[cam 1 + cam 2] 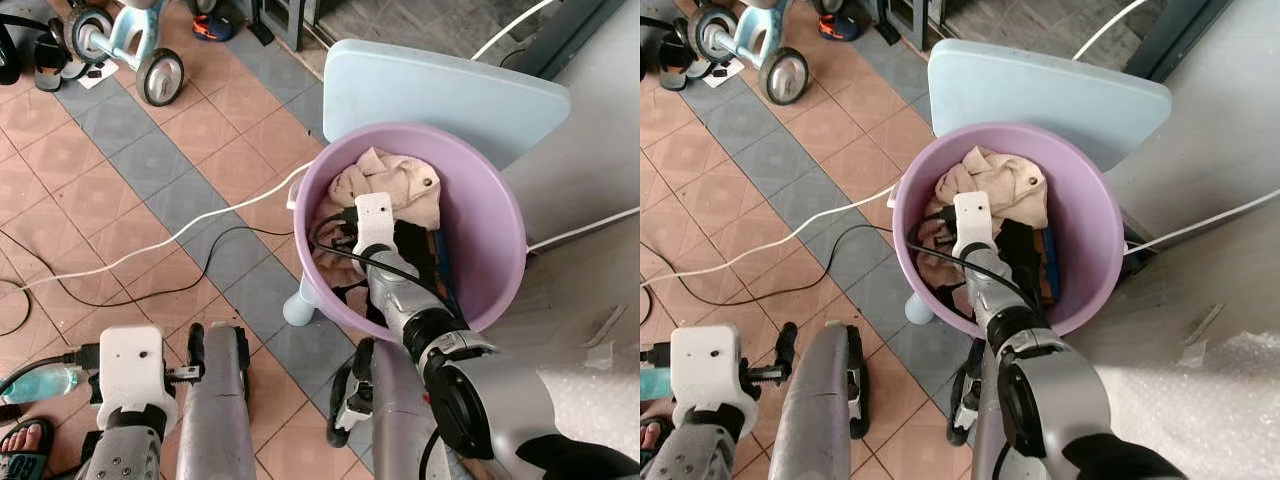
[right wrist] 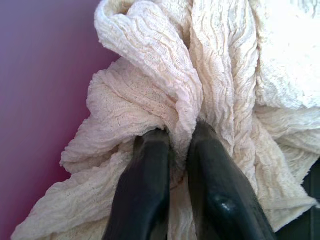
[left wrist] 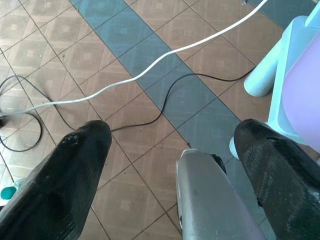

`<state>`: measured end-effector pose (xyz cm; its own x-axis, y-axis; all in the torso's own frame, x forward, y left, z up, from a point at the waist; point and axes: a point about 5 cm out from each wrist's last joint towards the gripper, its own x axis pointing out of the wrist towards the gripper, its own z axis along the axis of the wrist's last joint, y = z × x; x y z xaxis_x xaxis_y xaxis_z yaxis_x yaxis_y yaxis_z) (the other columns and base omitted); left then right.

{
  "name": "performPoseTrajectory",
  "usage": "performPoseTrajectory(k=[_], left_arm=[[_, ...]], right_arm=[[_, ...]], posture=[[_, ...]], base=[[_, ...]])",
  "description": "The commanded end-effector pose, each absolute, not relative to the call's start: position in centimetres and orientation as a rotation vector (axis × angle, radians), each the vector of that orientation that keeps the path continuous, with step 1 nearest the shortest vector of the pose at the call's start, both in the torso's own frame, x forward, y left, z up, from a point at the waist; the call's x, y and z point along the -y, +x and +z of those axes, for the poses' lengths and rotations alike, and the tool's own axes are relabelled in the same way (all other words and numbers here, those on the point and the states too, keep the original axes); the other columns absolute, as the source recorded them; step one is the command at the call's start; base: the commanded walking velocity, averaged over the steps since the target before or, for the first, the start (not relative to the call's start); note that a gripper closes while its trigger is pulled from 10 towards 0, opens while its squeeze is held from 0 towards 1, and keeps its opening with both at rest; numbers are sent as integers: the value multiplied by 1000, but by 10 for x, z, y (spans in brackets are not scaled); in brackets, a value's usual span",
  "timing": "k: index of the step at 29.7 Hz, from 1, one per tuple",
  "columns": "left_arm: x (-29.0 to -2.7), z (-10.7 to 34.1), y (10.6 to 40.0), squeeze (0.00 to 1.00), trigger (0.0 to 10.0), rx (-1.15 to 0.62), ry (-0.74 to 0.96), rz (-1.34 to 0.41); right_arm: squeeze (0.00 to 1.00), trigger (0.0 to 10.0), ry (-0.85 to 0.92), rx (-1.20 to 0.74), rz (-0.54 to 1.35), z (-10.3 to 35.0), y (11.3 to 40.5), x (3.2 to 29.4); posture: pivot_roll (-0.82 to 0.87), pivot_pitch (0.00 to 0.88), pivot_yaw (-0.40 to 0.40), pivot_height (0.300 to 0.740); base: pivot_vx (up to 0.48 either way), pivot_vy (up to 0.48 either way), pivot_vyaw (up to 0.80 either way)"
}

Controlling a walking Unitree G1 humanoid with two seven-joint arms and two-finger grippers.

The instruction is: Clothes washing

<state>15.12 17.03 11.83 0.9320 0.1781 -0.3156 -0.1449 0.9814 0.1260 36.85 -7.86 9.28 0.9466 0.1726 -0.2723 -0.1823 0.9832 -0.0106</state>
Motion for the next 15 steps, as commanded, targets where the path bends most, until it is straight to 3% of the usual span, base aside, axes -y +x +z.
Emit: performPoseTrajectory(k=[1, 15], left_arm=[[-172, 112, 150, 0, 10000, -361, 104, 179], [-169, 109, 214, 0, 10000, -227, 67, 162]], right_arm=[[0, 0, -21, -273, 152, 93, 371, 88], [0, 0, -39, -107, 174, 137, 392, 116]], posture=[[264, 344, -102, 647], [164, 130, -111, 647]], base=[[0, 0, 0], [0, 0, 0]])
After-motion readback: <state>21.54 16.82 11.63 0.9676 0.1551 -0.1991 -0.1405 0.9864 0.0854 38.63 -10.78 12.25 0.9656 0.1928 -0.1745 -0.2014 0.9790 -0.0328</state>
